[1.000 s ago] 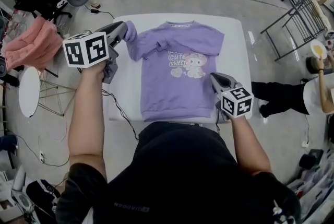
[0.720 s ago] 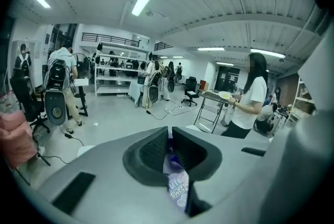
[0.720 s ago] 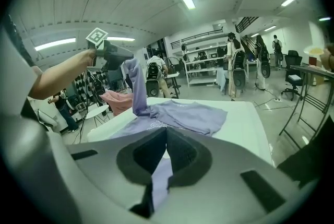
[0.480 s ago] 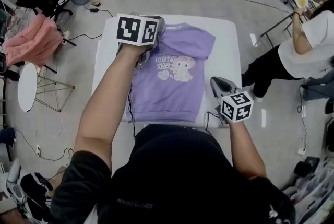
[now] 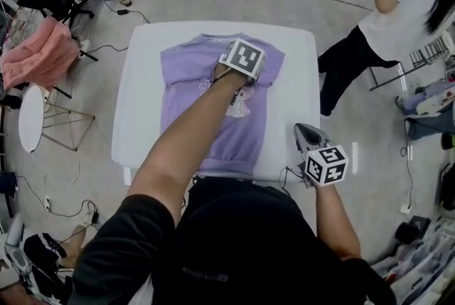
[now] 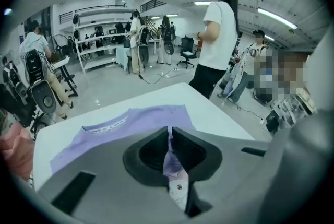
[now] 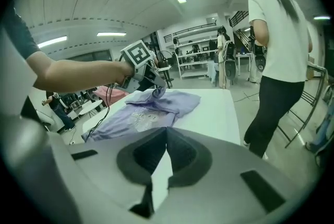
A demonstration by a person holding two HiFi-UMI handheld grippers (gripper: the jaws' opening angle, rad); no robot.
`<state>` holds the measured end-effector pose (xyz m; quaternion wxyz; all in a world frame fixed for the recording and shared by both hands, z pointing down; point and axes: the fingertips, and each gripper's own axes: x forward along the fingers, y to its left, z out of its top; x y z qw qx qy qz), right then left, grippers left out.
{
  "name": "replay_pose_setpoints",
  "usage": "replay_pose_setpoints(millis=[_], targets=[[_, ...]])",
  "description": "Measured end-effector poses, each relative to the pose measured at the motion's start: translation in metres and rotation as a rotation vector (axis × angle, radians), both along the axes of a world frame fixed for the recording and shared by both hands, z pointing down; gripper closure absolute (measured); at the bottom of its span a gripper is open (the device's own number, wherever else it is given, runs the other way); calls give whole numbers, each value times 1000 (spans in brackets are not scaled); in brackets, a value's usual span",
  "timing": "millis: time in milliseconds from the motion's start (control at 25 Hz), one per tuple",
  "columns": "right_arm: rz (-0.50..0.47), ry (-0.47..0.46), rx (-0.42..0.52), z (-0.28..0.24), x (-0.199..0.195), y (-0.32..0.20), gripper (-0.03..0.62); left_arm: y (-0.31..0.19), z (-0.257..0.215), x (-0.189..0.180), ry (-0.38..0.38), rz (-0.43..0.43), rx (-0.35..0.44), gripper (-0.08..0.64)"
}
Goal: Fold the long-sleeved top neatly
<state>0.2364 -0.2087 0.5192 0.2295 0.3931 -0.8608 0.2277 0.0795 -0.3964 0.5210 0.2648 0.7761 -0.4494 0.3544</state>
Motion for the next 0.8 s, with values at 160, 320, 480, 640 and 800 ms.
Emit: replay_pose_setpoints(millis=[160,320,480,640,800], targets=[[-6,26,-13,3,13,10,588,-1,45,23,-42,24,-70,532],[-4,46,-26,12,25,20,588,3,87,30,-106,40,-122,532],[8,56,-47,21,46,24,588,2,108,36,-138,23,-132,531],[15,37,-56,23,60,23,588,-3,91,49,-68,13,-95,482],[-16,17,-45,18,54,20,588,8,53,57,45,17,-59,459]])
